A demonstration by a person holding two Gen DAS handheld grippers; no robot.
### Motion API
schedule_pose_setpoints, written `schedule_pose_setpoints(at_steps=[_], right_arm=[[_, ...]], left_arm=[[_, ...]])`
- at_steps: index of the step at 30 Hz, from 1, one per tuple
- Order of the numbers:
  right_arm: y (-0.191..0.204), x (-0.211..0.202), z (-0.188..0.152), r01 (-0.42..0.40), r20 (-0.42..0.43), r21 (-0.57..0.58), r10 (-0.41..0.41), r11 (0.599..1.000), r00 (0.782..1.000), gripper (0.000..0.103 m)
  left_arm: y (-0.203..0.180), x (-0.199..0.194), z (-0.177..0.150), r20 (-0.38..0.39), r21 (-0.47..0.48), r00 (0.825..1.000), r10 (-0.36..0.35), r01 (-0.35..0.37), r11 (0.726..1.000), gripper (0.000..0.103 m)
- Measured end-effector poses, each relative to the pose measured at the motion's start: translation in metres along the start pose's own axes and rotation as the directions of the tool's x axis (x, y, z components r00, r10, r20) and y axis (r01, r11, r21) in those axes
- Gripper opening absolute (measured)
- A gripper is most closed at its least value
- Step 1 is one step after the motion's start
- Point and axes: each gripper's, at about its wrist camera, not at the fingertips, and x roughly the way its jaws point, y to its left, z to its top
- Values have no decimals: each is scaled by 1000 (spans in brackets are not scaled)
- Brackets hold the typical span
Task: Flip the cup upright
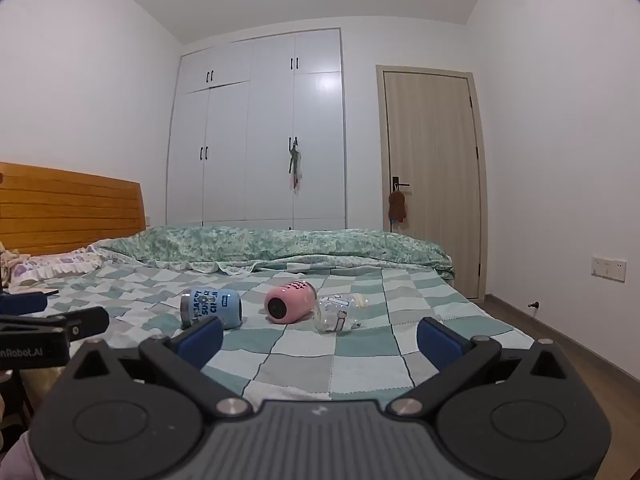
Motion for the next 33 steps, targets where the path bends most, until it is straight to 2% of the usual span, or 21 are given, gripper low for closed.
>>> schedule_pose_setpoints(at_steps=[11, 33], right_arm=[[-1, 1, 0, -1, 1, 9, 1, 1000, 1000, 103], [1, 2, 1, -1, 6, 9, 1, 1000, 1000, 103]], left_arm=[[2, -5, 1, -17, -28, 1000, -11, 10, 1000, 103], [2, -2, -1, 6, -37, 1000, -17, 17, 999, 103]])
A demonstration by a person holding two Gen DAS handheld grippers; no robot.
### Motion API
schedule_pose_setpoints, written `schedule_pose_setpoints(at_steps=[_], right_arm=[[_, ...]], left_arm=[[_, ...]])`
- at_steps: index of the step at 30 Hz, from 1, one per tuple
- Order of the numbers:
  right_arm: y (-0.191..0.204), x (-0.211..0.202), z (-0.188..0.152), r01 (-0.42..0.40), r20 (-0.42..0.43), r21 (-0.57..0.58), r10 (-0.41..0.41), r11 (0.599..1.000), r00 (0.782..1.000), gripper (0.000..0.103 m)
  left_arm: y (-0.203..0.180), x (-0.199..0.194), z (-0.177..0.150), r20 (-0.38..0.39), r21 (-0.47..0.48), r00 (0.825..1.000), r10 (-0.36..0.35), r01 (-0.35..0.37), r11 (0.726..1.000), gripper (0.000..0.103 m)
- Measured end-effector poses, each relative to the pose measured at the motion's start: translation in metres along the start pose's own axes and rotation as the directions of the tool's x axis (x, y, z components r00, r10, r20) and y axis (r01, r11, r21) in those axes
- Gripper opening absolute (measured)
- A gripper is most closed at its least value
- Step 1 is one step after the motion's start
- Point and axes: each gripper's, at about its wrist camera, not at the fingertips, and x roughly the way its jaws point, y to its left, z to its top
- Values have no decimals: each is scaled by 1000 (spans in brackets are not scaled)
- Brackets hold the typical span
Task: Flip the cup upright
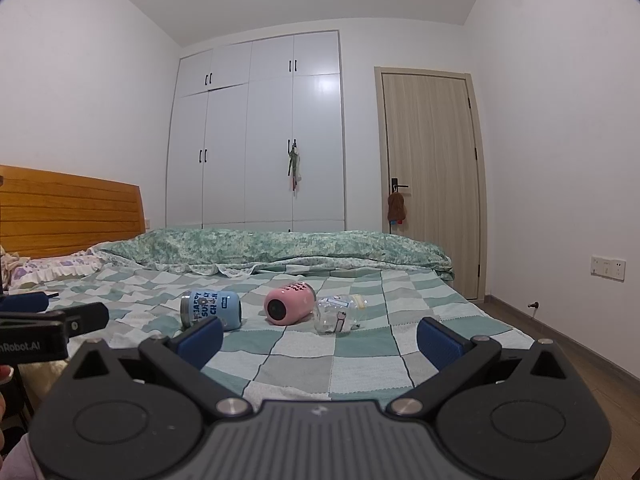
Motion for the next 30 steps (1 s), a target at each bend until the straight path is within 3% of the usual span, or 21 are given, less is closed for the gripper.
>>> schedule_pose_setpoints(at_steps=[30], right_arm=[[-2, -6, 0, 1, 4, 2, -1, 1000, 1000, 103]], left_arm=[[-1, -2, 1, 9, -4, 1000, -4, 4, 1000, 103]])
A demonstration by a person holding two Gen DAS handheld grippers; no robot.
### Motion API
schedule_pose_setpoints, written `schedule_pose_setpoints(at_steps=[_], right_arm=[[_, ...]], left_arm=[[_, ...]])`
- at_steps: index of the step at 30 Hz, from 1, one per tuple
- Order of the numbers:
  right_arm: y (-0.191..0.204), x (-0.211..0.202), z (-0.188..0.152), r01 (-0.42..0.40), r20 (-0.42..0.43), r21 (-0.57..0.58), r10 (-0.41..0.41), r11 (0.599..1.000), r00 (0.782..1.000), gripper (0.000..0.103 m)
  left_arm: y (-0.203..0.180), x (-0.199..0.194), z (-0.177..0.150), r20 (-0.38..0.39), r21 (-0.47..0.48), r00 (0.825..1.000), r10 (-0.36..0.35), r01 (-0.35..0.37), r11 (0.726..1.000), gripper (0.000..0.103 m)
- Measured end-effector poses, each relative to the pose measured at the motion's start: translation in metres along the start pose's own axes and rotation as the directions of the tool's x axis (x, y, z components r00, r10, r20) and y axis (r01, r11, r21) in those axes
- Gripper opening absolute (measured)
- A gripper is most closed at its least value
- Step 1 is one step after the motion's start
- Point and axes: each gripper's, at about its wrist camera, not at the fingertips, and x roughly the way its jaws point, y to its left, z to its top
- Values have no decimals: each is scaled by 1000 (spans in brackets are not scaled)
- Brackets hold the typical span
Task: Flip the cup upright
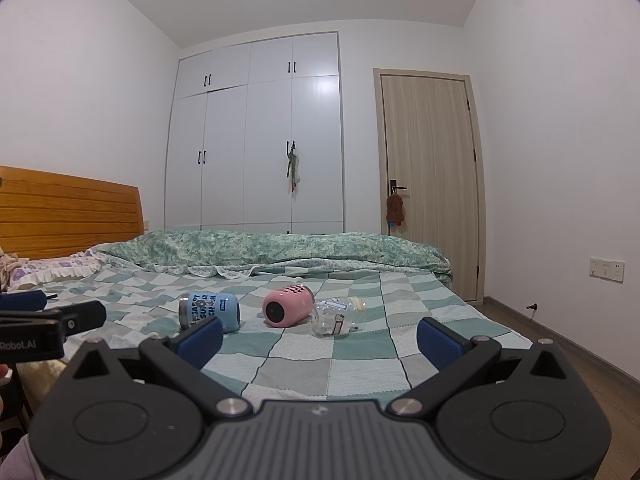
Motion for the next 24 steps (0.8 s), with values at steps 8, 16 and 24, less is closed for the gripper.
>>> schedule_pose_setpoints(at_steps=[8, 16, 24], right_arm=[[0, 0, 0, 0, 1, 0, 0, 1000, 1000, 103], [0, 0, 0, 0, 1, 0, 0, 1000, 1000, 103], [0, 0, 0, 1, 2, 0, -1, 1000, 1000, 103]], left_arm=[[1, 0, 1, 1, -1, 1000, -3, 3, 1000, 103], [2, -2, 1, 8, 0, 1000, -6, 6, 1000, 103], [2, -2, 1, 7, 0, 1000, -6, 6, 1000, 103]])
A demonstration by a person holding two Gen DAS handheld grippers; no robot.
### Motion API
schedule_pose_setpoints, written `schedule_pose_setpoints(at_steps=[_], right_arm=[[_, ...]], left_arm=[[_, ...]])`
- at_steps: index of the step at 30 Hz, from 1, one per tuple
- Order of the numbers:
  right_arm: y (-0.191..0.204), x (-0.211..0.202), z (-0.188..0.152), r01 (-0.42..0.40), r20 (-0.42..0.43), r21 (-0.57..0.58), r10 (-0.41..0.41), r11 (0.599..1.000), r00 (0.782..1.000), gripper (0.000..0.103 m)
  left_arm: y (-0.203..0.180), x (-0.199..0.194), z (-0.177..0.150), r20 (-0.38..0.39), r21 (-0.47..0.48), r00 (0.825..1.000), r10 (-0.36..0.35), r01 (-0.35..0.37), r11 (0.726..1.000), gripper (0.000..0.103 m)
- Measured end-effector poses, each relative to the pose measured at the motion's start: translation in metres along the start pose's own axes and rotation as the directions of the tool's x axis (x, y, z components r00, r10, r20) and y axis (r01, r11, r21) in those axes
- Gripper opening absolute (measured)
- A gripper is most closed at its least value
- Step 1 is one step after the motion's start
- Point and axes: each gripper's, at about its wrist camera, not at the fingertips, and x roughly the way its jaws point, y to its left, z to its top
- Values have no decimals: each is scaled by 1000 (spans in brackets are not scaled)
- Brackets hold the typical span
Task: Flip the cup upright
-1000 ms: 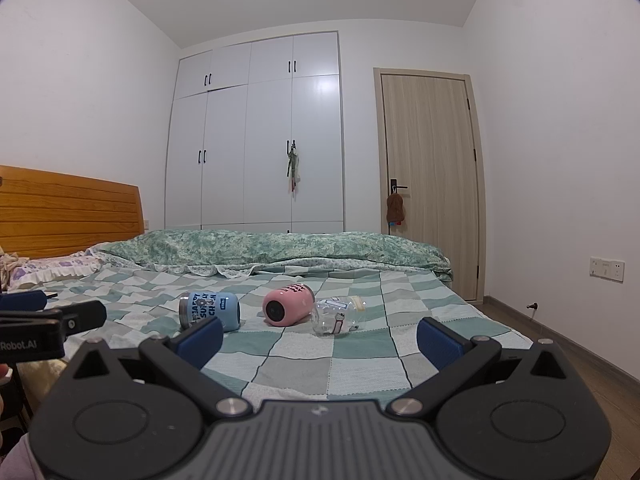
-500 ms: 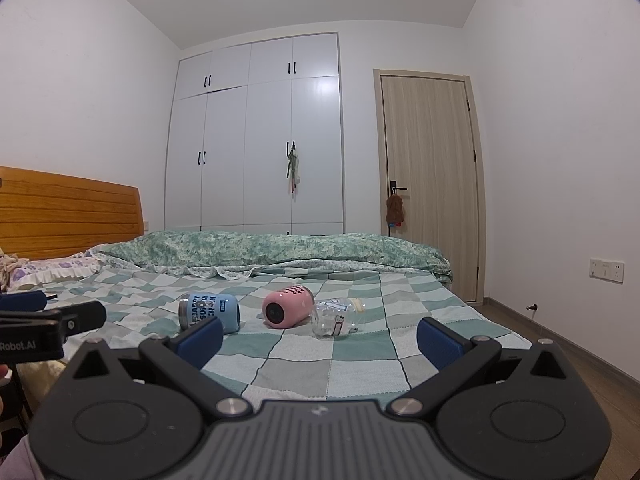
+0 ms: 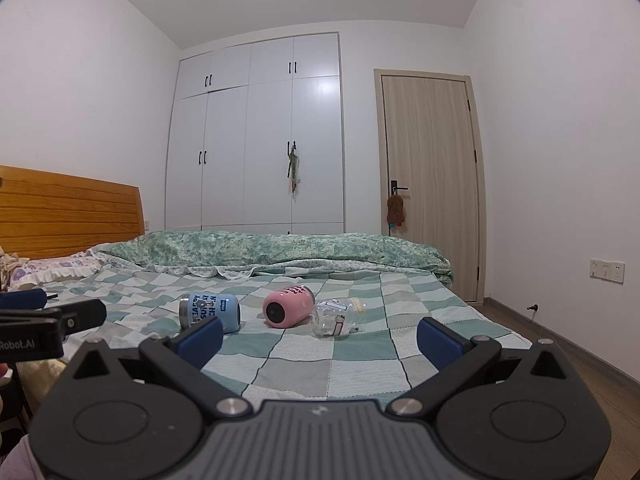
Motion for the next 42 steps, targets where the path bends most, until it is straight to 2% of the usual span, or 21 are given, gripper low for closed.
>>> schedule_pose_setpoints(at_steps=[8, 12, 14, 19, 22, 27, 29, 34, 42], right_arm=[[1, 3, 5, -5, -9, -5, 5, 1000, 1000, 103], [3, 16, 9, -13, -20, -10, 13, 1000, 1000, 103], [6, 26, 10, -24, -31, -14, 23, 1000, 999, 103], [14, 58, 16, -55, -58, -21, 54, 998, 997, 103], [22, 83, 21, -78, -69, -27, 76, 997, 995, 103], [35, 127, 29, -124, -85, -30, 121, 992, 989, 103], [39, 145, 32, -140, -90, -33, 137, 990, 987, 103], [46, 188, 35, -178, -115, -39, 172, 983, 978, 103], [53, 252, 33, -234, -165, -53, 223, 971, 961, 103]], left_arm=[[2, 2, 1, -4, 3, 1000, -1, 1, 1000, 103], [9, 11, 10, -16, 18, 999, -35, 36, 999, 103], [15, 22, 19, -43, 48, 996, -83, 85, 995, 103], [28, 54, 42, -90, 182, 989, -118, 133, 974, 103], [31, 80, 53, -153, 262, 978, -143, 180, 948, 103], [34, 131, 64, -271, 398, 952, -145, 248, 883, 103], [36, 149, 67, -312, 430, 938, -151, 280, 858, 103], [41, 194, 70, -405, 476, 905, -129, 330, 816, 103], [39, 269, 62, -533, 548, 841, -95, 428, 719, 103]])
